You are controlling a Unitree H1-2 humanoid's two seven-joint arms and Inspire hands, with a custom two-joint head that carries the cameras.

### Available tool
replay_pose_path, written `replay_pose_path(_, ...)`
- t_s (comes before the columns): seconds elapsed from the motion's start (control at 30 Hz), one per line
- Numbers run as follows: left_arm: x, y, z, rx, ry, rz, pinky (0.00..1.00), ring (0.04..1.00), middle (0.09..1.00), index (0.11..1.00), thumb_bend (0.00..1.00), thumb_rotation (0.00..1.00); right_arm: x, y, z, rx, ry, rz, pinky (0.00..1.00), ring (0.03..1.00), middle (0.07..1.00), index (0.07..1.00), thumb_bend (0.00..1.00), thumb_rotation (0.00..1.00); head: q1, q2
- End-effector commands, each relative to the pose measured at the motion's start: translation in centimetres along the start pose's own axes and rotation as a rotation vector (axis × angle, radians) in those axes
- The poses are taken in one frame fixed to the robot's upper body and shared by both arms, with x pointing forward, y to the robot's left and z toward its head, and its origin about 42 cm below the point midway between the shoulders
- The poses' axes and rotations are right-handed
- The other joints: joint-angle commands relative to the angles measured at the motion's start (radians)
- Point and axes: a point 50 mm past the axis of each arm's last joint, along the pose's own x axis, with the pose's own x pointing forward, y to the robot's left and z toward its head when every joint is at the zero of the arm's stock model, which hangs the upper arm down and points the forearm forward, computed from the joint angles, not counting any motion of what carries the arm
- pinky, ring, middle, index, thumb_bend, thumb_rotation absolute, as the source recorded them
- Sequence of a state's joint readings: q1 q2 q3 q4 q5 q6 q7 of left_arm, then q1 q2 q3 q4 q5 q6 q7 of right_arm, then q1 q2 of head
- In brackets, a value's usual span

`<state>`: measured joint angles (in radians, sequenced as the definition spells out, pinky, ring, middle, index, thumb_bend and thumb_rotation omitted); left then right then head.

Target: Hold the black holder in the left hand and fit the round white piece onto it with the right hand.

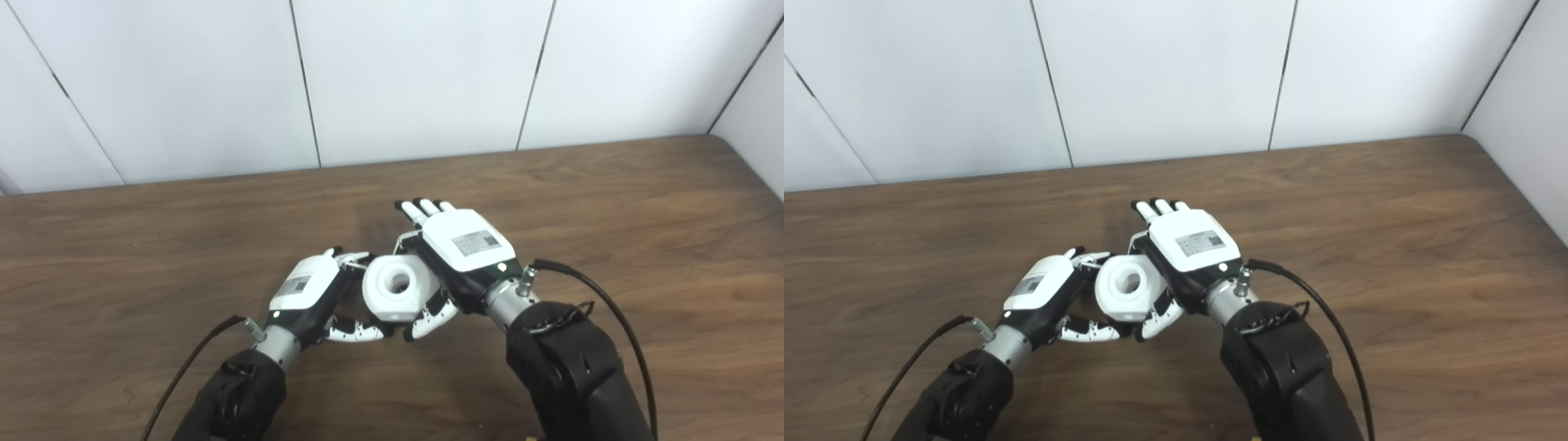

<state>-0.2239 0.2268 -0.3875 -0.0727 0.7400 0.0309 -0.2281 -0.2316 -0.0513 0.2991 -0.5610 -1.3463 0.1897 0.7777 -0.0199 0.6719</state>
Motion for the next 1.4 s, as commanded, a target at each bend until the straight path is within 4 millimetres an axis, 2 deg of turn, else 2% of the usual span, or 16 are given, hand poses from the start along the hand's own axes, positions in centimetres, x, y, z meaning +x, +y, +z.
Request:
replay_pose_path(0.0,0.7,0.7,0.7,0.015,-0.036,0.022,1.0,0.889,0.878,0.482,0.52,0.04,0.1,-1.4,0.5,-0.015,-0.027,-0.056,1.0,1.0,0.994,0.632,0.91,0.29,-0.002,-0.001)
replay_pose_path(0.37,0.5,0.7,0.4,0.027,-0.027,0.012,1.0,0.891,0.88,0.482,0.52,0.04,0.2,-1.0,0.2,-0.008,-0.016,-0.046,1.0,1.0,1.0,0.682,0.92,0.32,-0.019,-0.014)
replay_pose_path(0.63,0.3,0.8,0.3,0.024,-0.025,0.015,1.0,0.887,0.875,0.482,0.52,0.04,0.2,-1.1,-0.3,0.004,0.0,-0.031,1.0,1.0,1.0,0.81,0.97,0.4,-0.031,-0.016)
replay_pose_path(1.03,0.2,0.8,-0.1,0.016,-0.047,0.032,1.0,0.878,0.866,0.481,0.52,0.04,0.1,-0.8,-0.9,0.005,0.019,-0.019,0.94,1.0,1.0,0.859,0.99,0.43,-0.051,-0.016)
replay_pose_path(1.2,0.2,0.7,-0.3,0.018,-0.049,0.032,1.0,0.874,0.867,0.481,0.52,0.04,0.1,-0.8,-1.2,0.006,0.031,-0.021,0.97,1.0,1.0,0.892,1.0,0.44,-0.059,-0.017)
replay_pose_path(1.37,0.1,0.8,-0.5,0.011,-0.057,0.039,1.0,0.875,0.865,0.481,0.52,0.04,0.1,-1.0,-1.7,0.0,0.046,-0.027,0.92,1.0,1.0,0.892,1.0,0.45,-0.064,-0.015)
